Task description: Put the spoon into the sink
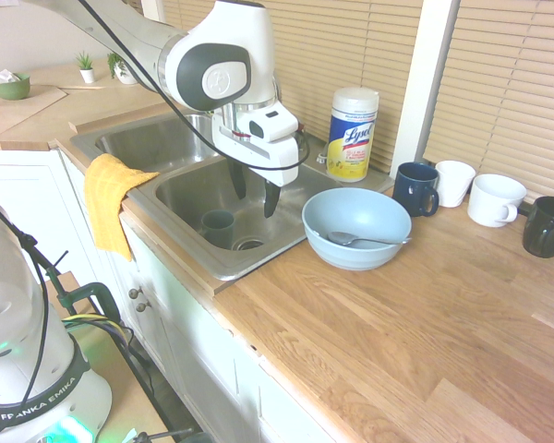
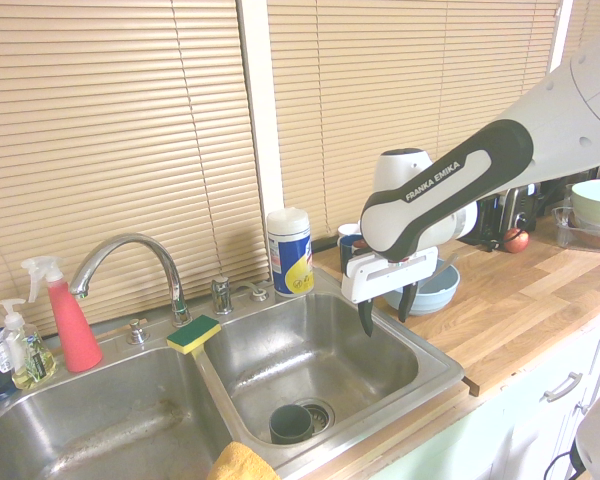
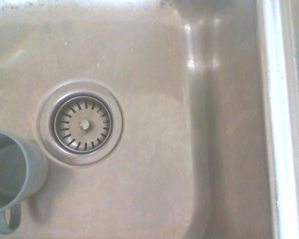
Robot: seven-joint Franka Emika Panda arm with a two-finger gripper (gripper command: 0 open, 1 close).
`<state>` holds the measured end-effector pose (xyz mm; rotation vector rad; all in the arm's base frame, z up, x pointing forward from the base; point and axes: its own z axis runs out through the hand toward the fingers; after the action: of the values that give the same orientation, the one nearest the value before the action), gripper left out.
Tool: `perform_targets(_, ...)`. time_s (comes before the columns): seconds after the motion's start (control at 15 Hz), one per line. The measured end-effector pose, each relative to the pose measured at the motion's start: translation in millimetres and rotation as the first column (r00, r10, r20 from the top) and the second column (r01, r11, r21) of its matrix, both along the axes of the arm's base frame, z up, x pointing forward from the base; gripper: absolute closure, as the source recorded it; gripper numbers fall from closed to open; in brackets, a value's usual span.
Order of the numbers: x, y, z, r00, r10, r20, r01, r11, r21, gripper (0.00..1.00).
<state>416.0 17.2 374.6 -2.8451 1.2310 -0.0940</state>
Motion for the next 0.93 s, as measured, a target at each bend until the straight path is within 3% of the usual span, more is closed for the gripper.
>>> perform_targets(0.2,1,-2,1,1.0,-0.007,0.006,0.007,1.0,0.003,0.0)
perform_targets(0.6,-3,-36,38,0.99,-0.104,0.099,0.098,0.993,0.07,0.0)
perform_targets(0.93,-7,-95,58,0.945,-0.265,0.194,0.224,0.952,0.208,0.0)
